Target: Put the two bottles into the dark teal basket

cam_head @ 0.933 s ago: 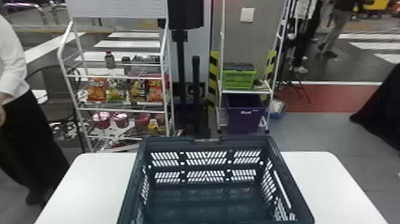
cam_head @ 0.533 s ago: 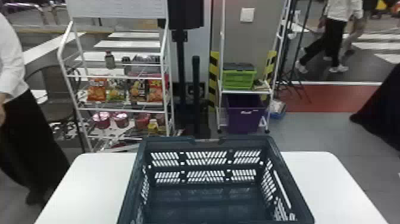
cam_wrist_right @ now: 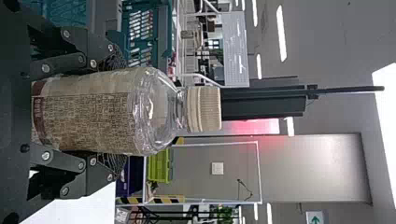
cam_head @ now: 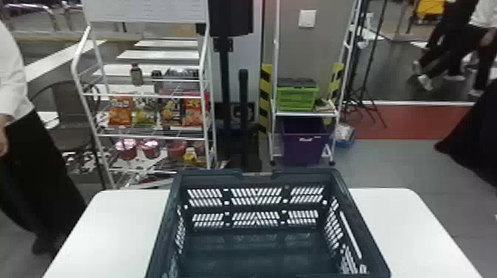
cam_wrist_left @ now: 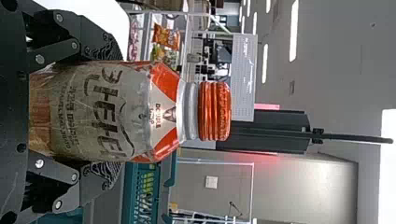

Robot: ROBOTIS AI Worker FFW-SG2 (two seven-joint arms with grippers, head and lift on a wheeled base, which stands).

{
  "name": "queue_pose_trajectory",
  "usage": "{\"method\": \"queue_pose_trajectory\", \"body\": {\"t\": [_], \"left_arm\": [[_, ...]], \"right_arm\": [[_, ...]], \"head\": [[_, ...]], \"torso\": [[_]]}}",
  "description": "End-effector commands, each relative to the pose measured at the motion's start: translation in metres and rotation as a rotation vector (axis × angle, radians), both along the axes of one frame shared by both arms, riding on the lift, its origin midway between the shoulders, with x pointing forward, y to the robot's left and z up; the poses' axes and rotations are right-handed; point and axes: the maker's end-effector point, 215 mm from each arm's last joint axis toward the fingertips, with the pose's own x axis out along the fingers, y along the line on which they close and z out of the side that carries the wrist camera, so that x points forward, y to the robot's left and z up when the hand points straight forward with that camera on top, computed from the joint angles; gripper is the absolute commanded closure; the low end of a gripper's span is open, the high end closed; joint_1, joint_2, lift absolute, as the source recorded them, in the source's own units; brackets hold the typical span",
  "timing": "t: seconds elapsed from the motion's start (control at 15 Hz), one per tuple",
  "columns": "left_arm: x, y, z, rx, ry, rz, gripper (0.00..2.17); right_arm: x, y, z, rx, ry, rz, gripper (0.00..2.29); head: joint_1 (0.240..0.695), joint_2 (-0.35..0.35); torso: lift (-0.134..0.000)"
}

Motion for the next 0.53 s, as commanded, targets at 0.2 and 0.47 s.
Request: {"method": "queue_pose_trajectory", "body": {"t": [0.2,0.47], "left_arm": [[0.002,-0.001,-0.007,0.009,0.021,-0.005,2.15],[0.004,-0.001,-0.006,0.016,0.019,-0.014,2.15]], "right_arm": [[0.043,-0.001,0.034,0.002,-0.015,-0.007,2.05],[0.086,-0.001,0.051,0.01,0.004,-0.024,2.05]], "head": [[0.499,0.0],[0.499,0.0]], "torso": [[0.0],[0.0]]}}
